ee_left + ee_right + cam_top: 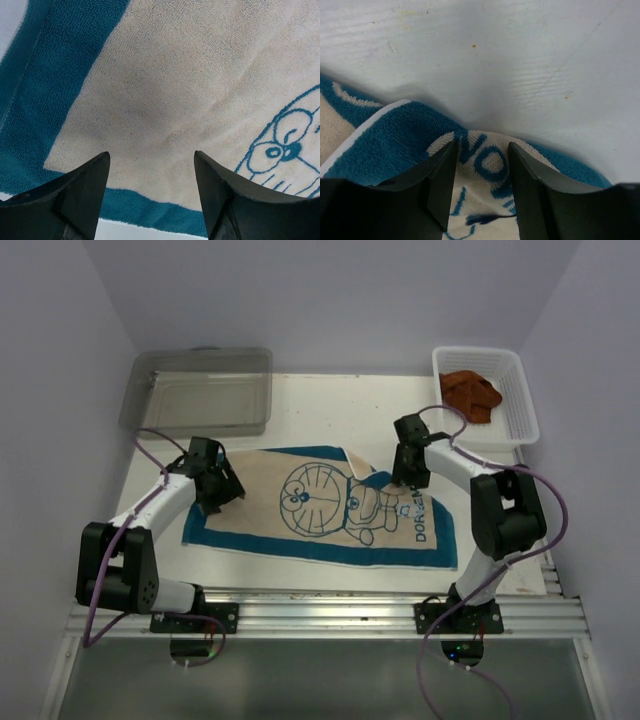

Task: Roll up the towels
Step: Flatten the towel

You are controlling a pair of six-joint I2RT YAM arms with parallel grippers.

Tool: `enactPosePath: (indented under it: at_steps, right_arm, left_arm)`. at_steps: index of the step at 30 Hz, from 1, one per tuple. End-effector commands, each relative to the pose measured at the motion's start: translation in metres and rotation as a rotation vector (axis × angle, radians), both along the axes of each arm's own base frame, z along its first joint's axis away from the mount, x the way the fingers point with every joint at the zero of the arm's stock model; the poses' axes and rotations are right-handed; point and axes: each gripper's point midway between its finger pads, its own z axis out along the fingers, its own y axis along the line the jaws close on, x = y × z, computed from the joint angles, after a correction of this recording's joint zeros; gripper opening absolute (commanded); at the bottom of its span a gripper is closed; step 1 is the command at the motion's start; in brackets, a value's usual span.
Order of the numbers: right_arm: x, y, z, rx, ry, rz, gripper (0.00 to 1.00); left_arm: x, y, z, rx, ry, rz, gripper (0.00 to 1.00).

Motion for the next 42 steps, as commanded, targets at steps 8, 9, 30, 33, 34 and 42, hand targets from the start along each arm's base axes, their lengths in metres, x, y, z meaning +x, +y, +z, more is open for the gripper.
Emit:
enactPosePath:
  at_steps: [8, 9, 30, 33, 34, 42]
  right_arm:
    - [-0.001, -0.013, 0.03, -0.006, -0.132, -0.053, 0.0]
    - [0.0, -0.024, 0.044, -0.047, -0.186, -0.087, 0.0]
    - [-0.06, -0.015, 0.065, -0.152, -0.305, 0.022, 0.52]
    - [-0.045, -0.026, 0.083, -0.188, -0.307, -0.003, 0.49]
    - [-0.041, -0.028, 0.082, -0.179, -0.298, -0.008, 0.5]
    - [-0.017, -0.024, 0.051, -0.1, -0.102, 0.043, 0.63]
  left_arm:
    - [0.0, -0.002, 0.001, -0.006, -0.014, -0.03, 0.72]
    - [0.0, -0.002, 0.001, -0.006, -0.011, -0.029, 0.72]
    - [0.002, -0.011, -0.02, -0.047, 0.04, -0.034, 0.72]
    - [0.001, -0.013, -0.023, -0.059, 0.048, -0.031, 0.72]
    - [0.0, -0.012, -0.023, -0.056, 0.051, -0.03, 0.72]
    - [0.002, 0.017, -0.005, 0.092, 0.001, 0.03, 0.77]
